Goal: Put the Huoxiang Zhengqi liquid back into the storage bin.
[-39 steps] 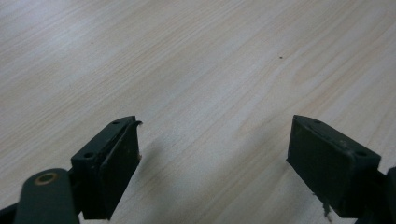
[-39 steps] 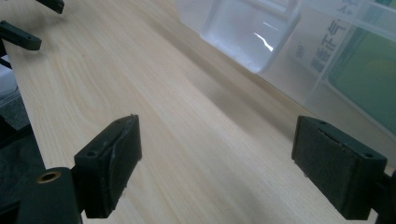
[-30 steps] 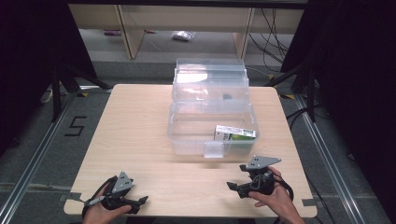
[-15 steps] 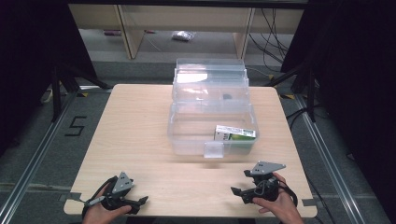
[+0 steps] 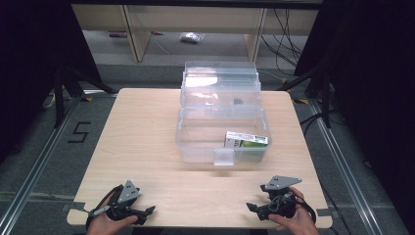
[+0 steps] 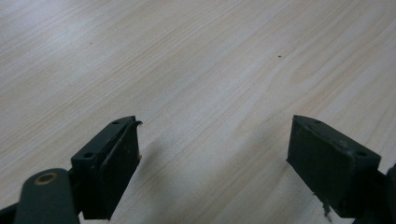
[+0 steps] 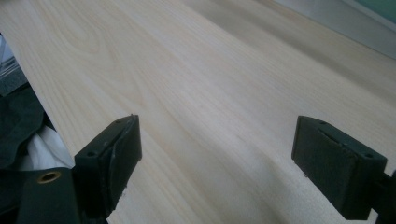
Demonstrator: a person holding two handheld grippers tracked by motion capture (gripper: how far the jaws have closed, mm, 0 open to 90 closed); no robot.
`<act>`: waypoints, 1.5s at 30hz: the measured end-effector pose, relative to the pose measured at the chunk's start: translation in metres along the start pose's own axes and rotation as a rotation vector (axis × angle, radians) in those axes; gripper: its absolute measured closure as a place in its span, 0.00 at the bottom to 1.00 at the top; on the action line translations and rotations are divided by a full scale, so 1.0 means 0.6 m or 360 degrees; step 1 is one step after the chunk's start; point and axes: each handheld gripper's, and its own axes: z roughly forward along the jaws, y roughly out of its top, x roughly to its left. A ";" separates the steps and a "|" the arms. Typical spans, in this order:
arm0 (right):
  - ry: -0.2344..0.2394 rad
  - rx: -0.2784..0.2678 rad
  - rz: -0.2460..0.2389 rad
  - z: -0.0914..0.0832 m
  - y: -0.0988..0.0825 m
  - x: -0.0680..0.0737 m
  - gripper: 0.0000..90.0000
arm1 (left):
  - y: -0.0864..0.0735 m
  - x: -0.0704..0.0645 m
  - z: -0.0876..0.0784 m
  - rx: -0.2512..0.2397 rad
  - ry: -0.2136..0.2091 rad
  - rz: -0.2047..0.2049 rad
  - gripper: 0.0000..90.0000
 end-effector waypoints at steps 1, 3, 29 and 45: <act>0.0011 -0.0005 0.0048 0.001 -0.002 0.004 0.19 | 0.000 0.000 0.000 0.0001 -0.0001 0.0001 0.18; 0.0002 0.0011 0.0022 0.000 -0.005 0.001 0.19 | 0.000 0.000 0.000 0.0006 0.0000 0.0007 0.18; -0.0090 0.0201 0.0031 0.003 -0.030 0.008 0.19 | 0.000 -0.004 0.003 -0.0042 0.0010 -0.0051 0.18; -0.0063 0.0173 -0.0060 0.002 -0.028 0.004 0.19 | 0.001 0.000 -0.001 0.0007 0.0000 0.0007 0.18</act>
